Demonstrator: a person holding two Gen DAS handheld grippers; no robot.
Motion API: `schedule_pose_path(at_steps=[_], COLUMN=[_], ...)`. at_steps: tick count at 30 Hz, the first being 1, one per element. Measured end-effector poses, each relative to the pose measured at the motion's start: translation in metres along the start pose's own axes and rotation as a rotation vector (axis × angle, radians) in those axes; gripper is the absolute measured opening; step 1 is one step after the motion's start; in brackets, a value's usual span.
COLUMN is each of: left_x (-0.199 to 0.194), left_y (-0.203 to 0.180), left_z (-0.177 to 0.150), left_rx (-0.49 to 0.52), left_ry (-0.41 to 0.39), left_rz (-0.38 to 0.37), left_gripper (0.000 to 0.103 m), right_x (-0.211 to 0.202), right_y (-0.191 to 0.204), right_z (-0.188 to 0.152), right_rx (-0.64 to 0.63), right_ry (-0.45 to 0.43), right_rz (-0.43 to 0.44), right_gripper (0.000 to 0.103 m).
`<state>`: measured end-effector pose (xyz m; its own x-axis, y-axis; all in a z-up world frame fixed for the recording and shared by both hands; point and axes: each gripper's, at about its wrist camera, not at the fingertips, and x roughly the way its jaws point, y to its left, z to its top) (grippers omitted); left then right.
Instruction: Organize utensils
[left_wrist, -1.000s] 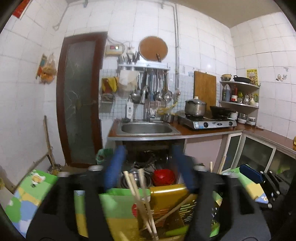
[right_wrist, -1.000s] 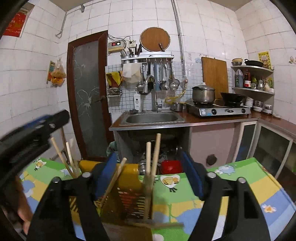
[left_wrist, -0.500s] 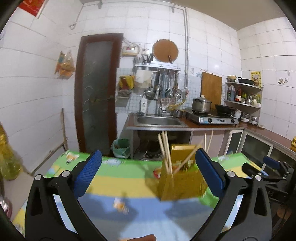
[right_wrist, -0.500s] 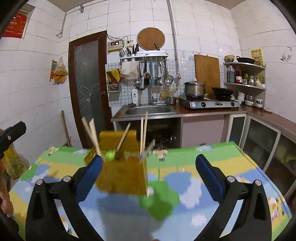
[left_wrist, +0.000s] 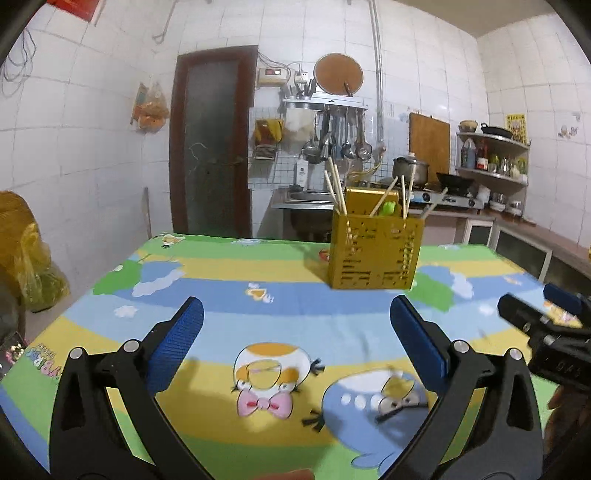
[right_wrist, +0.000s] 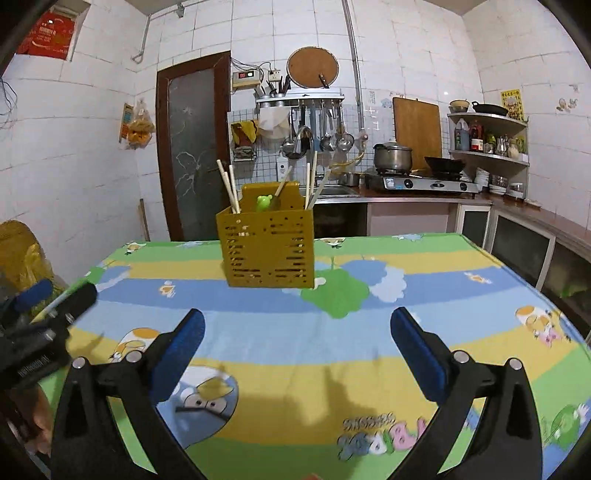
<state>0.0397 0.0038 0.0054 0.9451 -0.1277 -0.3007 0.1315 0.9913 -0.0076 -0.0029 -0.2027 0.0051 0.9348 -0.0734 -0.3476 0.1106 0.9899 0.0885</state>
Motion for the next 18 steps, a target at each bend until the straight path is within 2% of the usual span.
schedule_pose_path(at_steps=[5,8,11,18], left_x=[-0.006,-0.004,-0.003,-0.007], left_y=[-0.001,-0.003,-0.001,0.005], left_z=[-0.013,-0.015,-0.014,-0.014], left_rx=[-0.007,0.000,-0.011,-0.040], left_ry=[-0.036,-0.026,-0.027,-0.036], left_rz=[0.027,0.045,0.057,0.091], left_gripper=[0.098,0.098,0.098,0.098], right_x=[-0.004,-0.004,-0.008,-0.008], right_y=[0.003,0.005,0.005,0.007], right_z=[-0.015,-0.023,-0.022,-0.023], right_rx=[-0.019,-0.028,-0.030,-0.032], right_ry=[-0.025,-0.031,-0.053,-0.045], right_rz=[-0.016,-0.015,-0.014,-0.019], right_gripper=[0.098,0.098,0.098,0.098])
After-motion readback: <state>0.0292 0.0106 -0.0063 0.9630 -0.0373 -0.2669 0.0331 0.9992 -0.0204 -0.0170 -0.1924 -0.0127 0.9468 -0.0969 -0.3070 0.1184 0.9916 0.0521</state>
